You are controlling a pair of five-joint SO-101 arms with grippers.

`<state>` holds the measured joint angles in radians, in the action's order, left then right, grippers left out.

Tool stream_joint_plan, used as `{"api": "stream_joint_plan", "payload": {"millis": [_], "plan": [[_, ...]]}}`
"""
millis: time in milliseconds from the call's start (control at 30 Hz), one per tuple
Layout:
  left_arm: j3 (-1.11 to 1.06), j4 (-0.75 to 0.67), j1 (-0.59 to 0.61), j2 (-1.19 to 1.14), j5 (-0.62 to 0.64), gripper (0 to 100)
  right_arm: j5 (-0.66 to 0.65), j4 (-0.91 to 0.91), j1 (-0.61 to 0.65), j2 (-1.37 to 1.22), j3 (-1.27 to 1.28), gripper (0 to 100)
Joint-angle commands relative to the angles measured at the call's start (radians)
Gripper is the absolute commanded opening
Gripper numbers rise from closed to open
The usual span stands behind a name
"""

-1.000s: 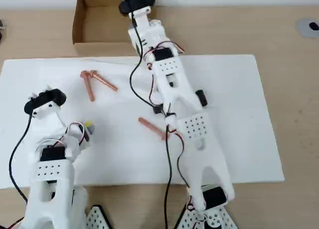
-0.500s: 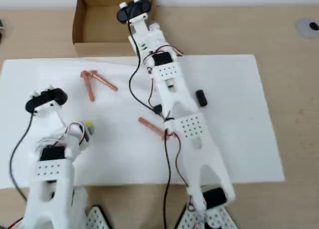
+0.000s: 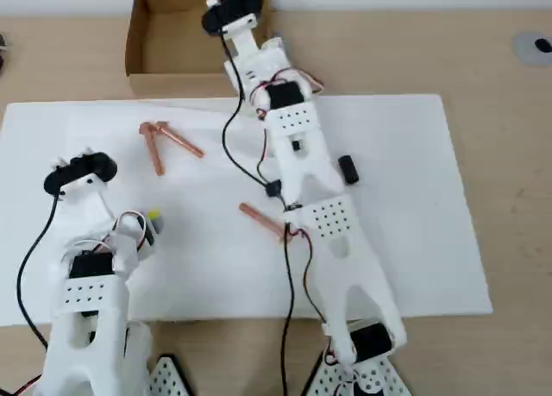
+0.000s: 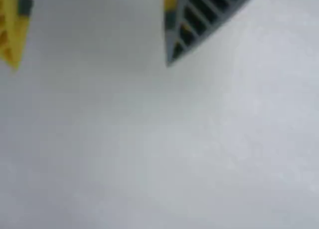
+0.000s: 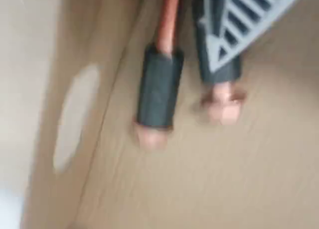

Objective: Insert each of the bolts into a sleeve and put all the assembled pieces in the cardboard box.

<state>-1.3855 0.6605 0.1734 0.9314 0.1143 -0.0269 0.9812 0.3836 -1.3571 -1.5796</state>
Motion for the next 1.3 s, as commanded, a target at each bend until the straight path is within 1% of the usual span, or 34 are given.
{"api": "stream_joint_plan", "payload": {"millis": [0, 100, 133, 167, 267, 433, 533, 700, 767, 867, 933, 1033, 1133, 1267], "plan": [[0.057, -0.018, -0.014, -0.004, -0.008, 20, 0.061, 0.382, 0.045, 0.226, -0.091, 33.4], [0.055, -0.017, -0.012, -0.004, -0.009, 20, 0.061, 0.694, 0.105, 0.406, -0.082, 33.4], [0.054, -0.017, -0.012, -0.004, -0.009, 20, 0.06, 0.773, 0.124, 0.452, -0.079, 33.4], [0.052, -0.017, -0.012, -0.004, -0.009, 20, 0.06, 0.816, 0.136, 0.481, -0.071, 33.4], [0.049, -0.017, -0.012, -0.004, -0.009, 20, 0.011, 0.809, 0.136, 0.536, -0.047, 33.4], [0.048, -0.017, -0.014, -0.004, -0.012, 20, -0.137, 0.813, 0.136, 0.682, 0.082, 33.3], [0.048, -0.017, -0.015, -0.004, -0.012, 20, -0.195, 0.813, 0.14, 0.86, 0.34, 33.3], [0.048, -0.015, -0.017, -0.004, -0.014, 20, -0.304, 0.807, 0.13, 1.225, 0.986, 33.3], [0.048, -0.015, -0.017, -0.004, -0.014, 20, -0.365, 0.781, 0.068, 1.342, 1.225, 33.3], [0.048, -0.014, -0.018, -0.004, -0.014, 20, -0.525, 0.695, -0.056, 1.472, 1.524, 33.3], [0.048, -0.014, -0.018, -0.004, -0.014, 20, -0.689, 0.646, -0.136, 1.491, 1.689, 33.3], [0.048, -0.012, -0.018, -0.004, -0.015, 20, -0.868, 0.575, -0.216, 1.451, 1.793, 33.3], [0.048, -0.012, -0.018, -0.004, -0.015, 20, -0.941, 0.549, -0.252, 1.351, 1.741, 33.3], [0.048, -0.012, -0.018, -0.004, -0.015, 20, -0.953, 0.572, -0.321, 1.142, 1.541, 33.3]]}}
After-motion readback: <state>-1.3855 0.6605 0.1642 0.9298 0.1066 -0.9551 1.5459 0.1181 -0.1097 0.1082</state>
